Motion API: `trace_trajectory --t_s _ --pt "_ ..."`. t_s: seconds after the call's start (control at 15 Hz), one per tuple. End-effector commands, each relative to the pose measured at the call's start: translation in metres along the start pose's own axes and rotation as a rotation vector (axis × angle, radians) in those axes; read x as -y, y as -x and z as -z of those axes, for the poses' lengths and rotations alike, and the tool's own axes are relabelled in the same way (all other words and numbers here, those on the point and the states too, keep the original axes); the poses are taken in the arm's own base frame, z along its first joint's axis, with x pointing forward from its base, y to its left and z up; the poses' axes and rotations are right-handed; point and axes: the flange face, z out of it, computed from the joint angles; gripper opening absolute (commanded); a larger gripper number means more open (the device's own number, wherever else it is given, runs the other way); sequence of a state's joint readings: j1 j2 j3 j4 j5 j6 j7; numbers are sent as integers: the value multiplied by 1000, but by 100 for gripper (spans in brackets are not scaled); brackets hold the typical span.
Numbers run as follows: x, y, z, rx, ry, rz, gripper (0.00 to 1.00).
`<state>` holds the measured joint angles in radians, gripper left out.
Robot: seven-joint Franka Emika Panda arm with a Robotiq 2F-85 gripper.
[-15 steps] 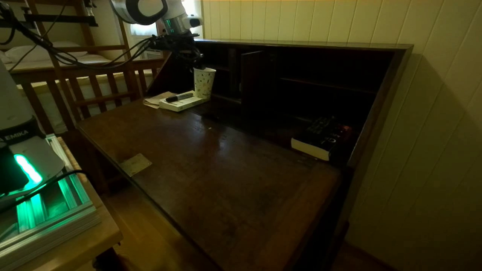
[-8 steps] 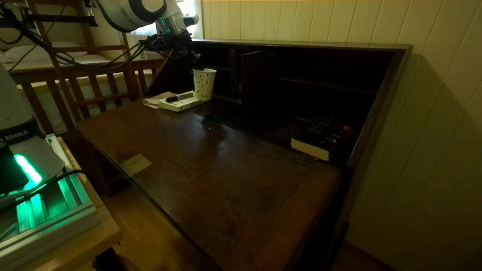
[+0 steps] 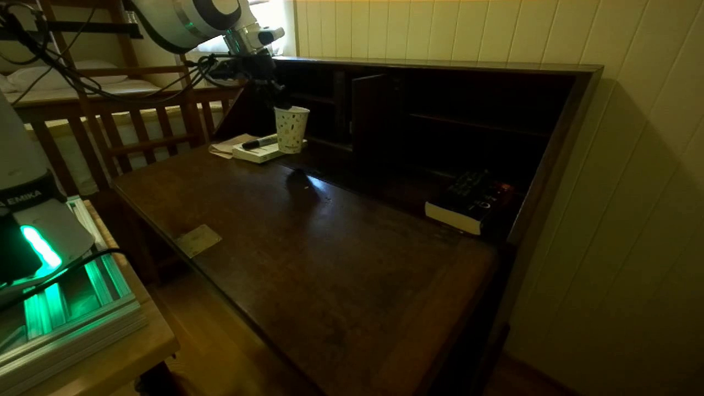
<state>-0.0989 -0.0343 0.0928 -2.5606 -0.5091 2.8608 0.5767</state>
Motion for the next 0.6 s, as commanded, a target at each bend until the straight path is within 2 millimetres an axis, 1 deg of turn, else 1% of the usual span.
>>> trace_trajectory --t_s 0.0,0.07,0.13,0.2,0.53 --pt "9 10 -3 19 43 -29 1" --pt "11 11 -3 14 51 -34 31" --pt "12 11 -4 11 55 -37 32" --pt "13 11 -5 1 54 -43 37" --pt "15 11 -7 -28 59 -73 73"
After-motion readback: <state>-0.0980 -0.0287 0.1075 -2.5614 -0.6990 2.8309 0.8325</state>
